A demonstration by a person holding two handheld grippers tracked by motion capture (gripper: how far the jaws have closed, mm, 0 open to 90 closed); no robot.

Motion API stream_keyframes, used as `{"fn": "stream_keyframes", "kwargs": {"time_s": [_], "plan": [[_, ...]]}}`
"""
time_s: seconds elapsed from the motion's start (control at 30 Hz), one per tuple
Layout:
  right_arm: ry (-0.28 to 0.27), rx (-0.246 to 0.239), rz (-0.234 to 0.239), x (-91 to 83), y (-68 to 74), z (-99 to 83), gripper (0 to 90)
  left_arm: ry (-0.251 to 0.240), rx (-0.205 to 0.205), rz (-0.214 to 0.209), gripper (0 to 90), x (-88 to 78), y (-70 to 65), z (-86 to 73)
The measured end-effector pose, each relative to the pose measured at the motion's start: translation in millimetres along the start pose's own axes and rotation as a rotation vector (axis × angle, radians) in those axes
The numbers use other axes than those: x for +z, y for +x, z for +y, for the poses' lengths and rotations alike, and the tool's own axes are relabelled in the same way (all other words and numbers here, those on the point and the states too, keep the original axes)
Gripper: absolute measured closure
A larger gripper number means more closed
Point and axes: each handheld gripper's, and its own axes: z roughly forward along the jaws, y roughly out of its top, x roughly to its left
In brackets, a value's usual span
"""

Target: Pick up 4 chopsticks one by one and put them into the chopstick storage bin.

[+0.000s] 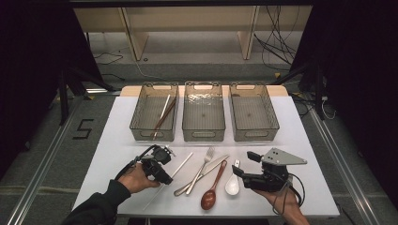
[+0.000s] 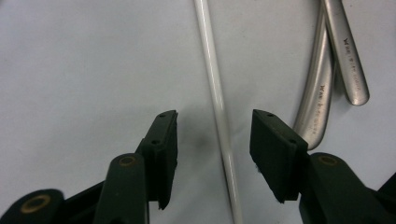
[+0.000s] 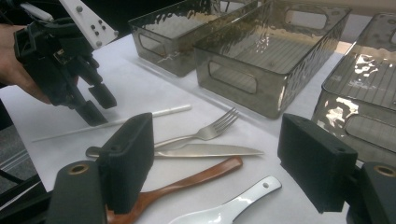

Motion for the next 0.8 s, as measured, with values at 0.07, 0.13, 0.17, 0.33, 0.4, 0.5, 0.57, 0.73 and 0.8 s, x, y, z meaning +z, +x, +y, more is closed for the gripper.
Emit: {"fn": "stream_keyframes", "kwargs": {"time_s": [0.07,0.13,0.17,0.33,0.4,0.5,0.57,0.73,0.8], "plan": [[-0.002,-0.002,0.002,0.0,0.1,0.1,28.1,0.007,0.007,0.004,53.2,2.2,-0.6,0.2],[-0.002,0.000,0.001,-0.1,0.0,0.1,28.1,0.016,0.012,0.006,55.4,5.3,-2.3,0.8],[-0.001,0.000,0.000,-0.1,0.0,0.0,28.1,0.025,0.017,0.011,55.7,6.5,-3.0,1.1],[-0.002,-0.003,0.002,-0.2,0.0,-0.2,28.1,0.031,0.026,0.023,60.6,8.5,-2.7,1.0],[-0.002,-0.003,0.001,0.0,0.4,-0.2,28.1,0.036,0.027,0.020,62.2,10.4,-2.5,0.9],[0.000,-0.004,-0.001,0.0,0.7,0.0,28.1,0.035,0.032,0.027,64.5,10.4,-2.9,0.9],[0.002,-0.005,-0.001,0.4,0.8,-0.1,28.1,0.034,0.035,0.028,65.5,10.5,-2.4,0.8],[0.006,-0.010,0.000,1.2,1.6,-0.2,28.1,0.028,0.036,0.030,73.8,10.6,1.3,0.2],[0.007,-0.009,-0.002,1.4,1.6,-0.2,28.1,0.027,0.042,0.032,74.6,10.6,1.7,0.1]]}}
